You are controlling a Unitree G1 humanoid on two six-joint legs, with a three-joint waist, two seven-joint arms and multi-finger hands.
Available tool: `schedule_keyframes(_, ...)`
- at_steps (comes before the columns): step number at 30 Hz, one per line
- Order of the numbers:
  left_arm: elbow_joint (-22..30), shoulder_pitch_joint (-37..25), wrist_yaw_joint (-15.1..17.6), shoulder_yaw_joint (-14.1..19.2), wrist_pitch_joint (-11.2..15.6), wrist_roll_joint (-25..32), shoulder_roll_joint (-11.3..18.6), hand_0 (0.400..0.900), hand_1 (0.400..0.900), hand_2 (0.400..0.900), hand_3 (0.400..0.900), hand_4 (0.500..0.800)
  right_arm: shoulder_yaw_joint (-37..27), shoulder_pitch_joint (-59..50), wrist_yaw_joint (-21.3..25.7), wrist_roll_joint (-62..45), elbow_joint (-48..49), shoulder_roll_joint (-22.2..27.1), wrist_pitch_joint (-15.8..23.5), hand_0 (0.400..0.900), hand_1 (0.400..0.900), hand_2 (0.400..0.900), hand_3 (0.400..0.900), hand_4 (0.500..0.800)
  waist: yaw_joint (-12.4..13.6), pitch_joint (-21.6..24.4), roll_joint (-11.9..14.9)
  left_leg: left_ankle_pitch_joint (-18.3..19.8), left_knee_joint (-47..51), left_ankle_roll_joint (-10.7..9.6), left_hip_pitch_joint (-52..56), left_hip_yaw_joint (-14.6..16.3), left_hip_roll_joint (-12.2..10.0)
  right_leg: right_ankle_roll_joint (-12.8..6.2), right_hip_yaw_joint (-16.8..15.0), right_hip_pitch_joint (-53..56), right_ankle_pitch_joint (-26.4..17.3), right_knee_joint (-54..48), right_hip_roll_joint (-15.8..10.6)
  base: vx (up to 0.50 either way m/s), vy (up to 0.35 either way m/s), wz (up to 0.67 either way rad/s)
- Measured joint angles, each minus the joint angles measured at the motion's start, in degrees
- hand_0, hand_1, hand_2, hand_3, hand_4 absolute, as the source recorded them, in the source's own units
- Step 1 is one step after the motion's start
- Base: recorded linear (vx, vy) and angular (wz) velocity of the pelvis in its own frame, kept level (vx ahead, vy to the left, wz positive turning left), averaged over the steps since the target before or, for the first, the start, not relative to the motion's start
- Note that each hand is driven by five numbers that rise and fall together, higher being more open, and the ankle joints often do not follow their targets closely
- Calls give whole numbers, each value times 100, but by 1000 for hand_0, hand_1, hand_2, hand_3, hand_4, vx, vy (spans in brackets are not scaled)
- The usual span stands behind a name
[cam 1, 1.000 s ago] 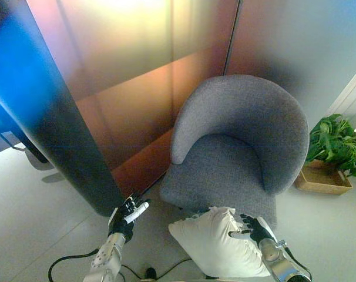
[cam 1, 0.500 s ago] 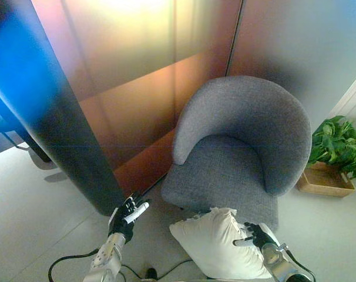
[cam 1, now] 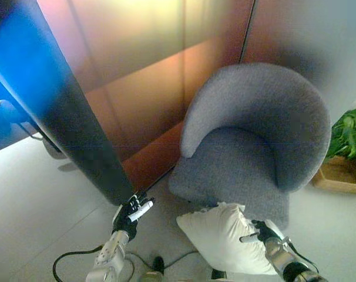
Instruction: Pick up the pillow and put it on the sofa.
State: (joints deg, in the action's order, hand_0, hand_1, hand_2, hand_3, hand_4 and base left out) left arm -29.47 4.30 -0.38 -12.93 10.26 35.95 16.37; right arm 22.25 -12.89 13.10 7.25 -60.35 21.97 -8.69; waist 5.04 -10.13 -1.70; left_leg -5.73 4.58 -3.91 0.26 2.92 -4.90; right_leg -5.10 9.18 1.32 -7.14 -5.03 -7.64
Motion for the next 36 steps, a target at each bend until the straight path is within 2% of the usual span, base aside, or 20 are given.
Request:
schedule_keyframes(7,-11,-948,170,-157,142,102,10,900,900,900,900,800,55,-1309,159,-174,-210,156,-101,900,900,900,900,800,2,-843,-185,-163,-27,-18,-446,-55,18,11,24,-416,-141,16,-6,-156,11,0)
schedule_keyframes(12,-8,-1416,268,-187,348,168,18,900,900,900,900,800,55,-1857,223,-302,-291,201,-121,900,900,900,900,800,3,-1319,-261,-181,-63,-18,-663,-74,25,47,39,-604,-189,14,-10,-107,-9,-1)
schedule_keyframes(15,-6,-1597,340,-201,382,266,27,900,900,900,900,800,55,-2040,228,-319,-395,240,-123,900,900,900,900,800,9,-1495,-288,-185,-65,-17,-749,-76,31,50,41,-688,-192,14,-14,-67,-3,-3)
schedule_keyframes(19,-5,-1700,375,-334,480,272,115,900,900,900,900,800,54,-2182,248,-337,-491,303,-123,900,900,900,900,800,22,-1629,-293,-181,-62,-22,-780,-142,37,49,21,-736,-191,14,-16,-56,-2,-3)
schedule_keyframes(36,107,-1995,695,-445,742,322,177,900,900,900,900,800,52,-2934,232,-537,-898,501,-331,900,900,900,900,800,26,-1846,-313,-192,-148,-33,-1312,-130,40,49,-6,-1248,-244,19,-16,-45,-3,-2)
